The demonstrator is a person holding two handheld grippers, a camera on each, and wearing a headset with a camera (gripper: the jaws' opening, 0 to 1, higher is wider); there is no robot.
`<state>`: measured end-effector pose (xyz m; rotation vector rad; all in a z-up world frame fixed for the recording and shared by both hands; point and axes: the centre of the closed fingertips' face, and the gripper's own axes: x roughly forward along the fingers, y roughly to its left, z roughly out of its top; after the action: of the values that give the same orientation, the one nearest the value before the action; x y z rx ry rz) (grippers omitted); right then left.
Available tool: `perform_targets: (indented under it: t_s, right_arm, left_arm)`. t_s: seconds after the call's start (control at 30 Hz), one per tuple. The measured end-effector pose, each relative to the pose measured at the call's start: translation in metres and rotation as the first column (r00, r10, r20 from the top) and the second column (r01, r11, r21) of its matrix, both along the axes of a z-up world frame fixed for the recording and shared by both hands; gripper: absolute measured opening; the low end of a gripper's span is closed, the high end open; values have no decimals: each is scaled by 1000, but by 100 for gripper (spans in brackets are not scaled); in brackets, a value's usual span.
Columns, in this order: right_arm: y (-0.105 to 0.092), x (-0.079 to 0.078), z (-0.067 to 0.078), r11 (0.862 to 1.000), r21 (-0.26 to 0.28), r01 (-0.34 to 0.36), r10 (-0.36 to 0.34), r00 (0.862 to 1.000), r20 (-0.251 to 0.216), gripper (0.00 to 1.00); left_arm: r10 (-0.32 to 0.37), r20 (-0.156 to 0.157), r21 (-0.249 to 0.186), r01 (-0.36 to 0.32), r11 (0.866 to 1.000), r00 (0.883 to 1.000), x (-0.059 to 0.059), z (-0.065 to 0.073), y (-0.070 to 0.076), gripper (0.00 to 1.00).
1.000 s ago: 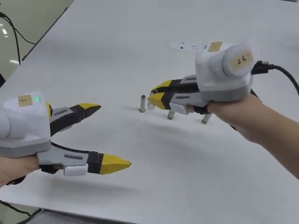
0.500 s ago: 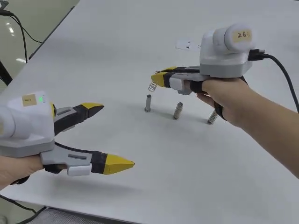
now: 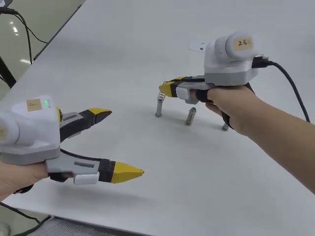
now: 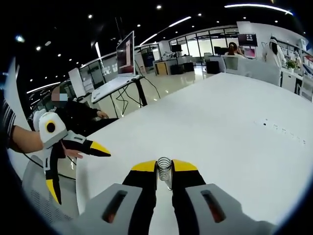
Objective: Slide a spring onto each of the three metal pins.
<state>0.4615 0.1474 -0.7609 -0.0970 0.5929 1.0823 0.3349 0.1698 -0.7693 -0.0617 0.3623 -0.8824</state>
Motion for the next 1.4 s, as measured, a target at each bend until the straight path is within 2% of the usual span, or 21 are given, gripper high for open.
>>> perform_targets:
  t_s: [0.17, 0.33, 0.77, 0.87, 1.2, 1.4]
  right_arm:
    - [3, -1, 0, 1000, -4, -10, 10, 1000, 12, 8]
    - [4, -4, 0, 999, -29, -30, 32, 998, 52, 8]
    - [0, -5, -1, 999, -35, -30, 32, 998, 54, 8]
    - [0, -3, -3, 999, -29, -31, 32, 999, 42, 8]
    - [4, -2, -6, 998, -46, -49, 51, 997, 50, 8]
    - [4, 3, -19, 996, -69, -54, 58, 997, 56, 8]
  left_arm:
    - [10, 2, 11, -10, 1000, 1000, 1, -1, 4, 97]
    - [9, 0, 13, -9, 1000, 1000, 0, -1, 4, 97]
    - [1, -8, 19, -1, 1000, 1000, -1, -4, 4, 96]
    - [2, -10, 20, -2, 1000, 1000, -1, -5, 4, 95]
    - [-3, -22, 25, 3, 1000, 1000, -3, -8, 3, 95]
    - [-2, -23, 30, 3, 1000, 1000, -3, -9, 3, 95]
